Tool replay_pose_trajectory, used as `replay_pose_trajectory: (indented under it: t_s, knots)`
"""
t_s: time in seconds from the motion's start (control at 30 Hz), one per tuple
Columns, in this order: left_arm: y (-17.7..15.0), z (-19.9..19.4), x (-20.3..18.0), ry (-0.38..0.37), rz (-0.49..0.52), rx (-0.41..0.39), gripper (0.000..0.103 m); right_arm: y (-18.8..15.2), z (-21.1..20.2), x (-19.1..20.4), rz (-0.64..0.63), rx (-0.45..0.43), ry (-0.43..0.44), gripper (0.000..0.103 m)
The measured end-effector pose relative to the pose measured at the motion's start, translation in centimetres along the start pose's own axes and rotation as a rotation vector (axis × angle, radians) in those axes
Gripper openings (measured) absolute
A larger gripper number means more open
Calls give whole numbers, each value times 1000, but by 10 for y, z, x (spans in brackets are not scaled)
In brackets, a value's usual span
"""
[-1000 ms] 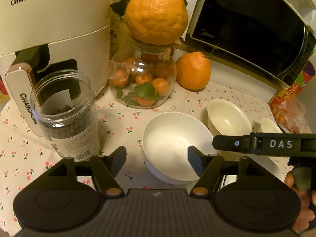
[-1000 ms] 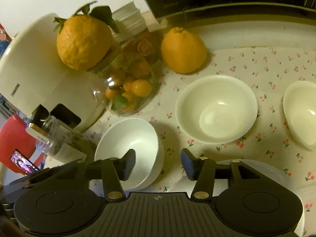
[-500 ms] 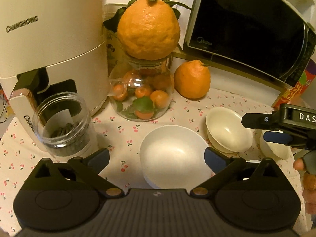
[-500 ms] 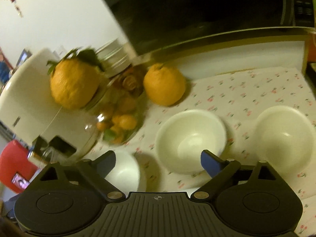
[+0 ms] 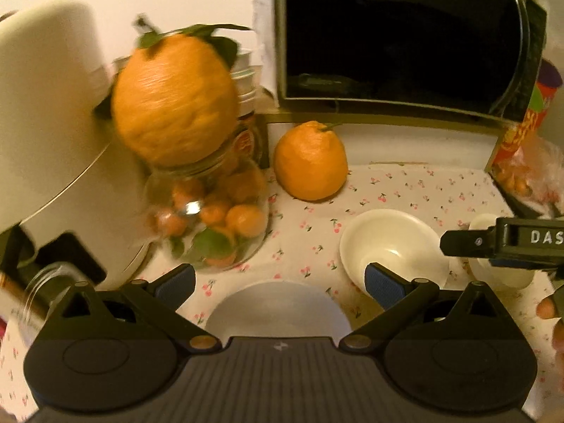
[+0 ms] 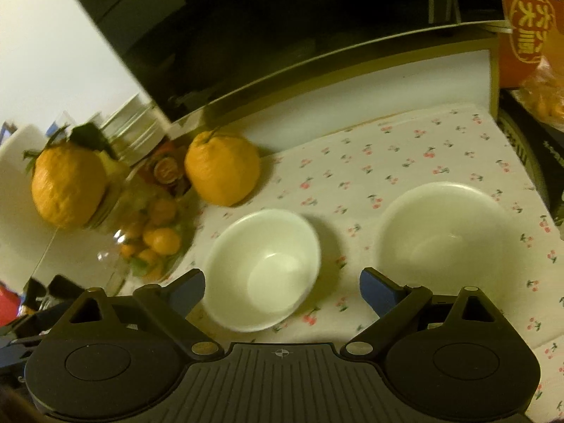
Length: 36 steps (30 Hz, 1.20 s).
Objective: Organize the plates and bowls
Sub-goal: 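Move both tools to the rim of a second white bowl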
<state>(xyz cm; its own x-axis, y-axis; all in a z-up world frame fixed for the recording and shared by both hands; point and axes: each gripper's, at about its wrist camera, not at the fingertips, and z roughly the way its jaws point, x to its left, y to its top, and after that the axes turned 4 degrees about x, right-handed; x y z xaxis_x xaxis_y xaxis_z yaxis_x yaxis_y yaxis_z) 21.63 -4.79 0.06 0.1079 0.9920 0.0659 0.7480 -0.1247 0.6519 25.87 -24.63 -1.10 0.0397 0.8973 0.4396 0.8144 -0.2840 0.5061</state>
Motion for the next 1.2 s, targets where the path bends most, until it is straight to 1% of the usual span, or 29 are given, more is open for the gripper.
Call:
replay_pose_trajectory:
  t_s: [0.13,0.2,0.27,0.37,0.47,0.6,0.87,0.9,0.97,1.07,1.1,1.17,1.2]
  knots:
    - [4,13,-9,-25,18,-23,102,4,3,-11,14,-29,7,96]
    - [5,19,-13,-39,27,-37,100,5,5,-14,10,-37,8,96]
    - [7,25,-16,-53,34,-40,96,6,8,-16,4,-42,12,96]
    - [9,34,-19,-84,33,-35,91,9,13,-17,2,-39,14,95]
    - [11,40,-20,-109,32,-29,89,10,18,-18,9,-37,12,94]
    - [14,49,-22,-123,33,-4,88,13,24,-20,15,-34,9,94]
    - [16,59,-26,-153,52,20,73,15,32,-23,18,-36,-4,93]
    - [16,60,-26,-158,54,23,72,15,32,-23,18,-38,-6,92]
    - [16,61,-26,-169,54,29,64,16,33,-23,15,-41,-7,90]
    - [16,63,-25,-184,51,40,56,16,34,-22,9,-41,-4,84]
    - [16,64,-25,-188,52,44,55,16,35,-22,8,-40,-4,81]
    - [15,65,-24,-196,52,50,50,16,36,-21,5,-36,-1,76]
    - [15,65,-24,-199,50,52,48,16,36,-21,6,-34,0,71]
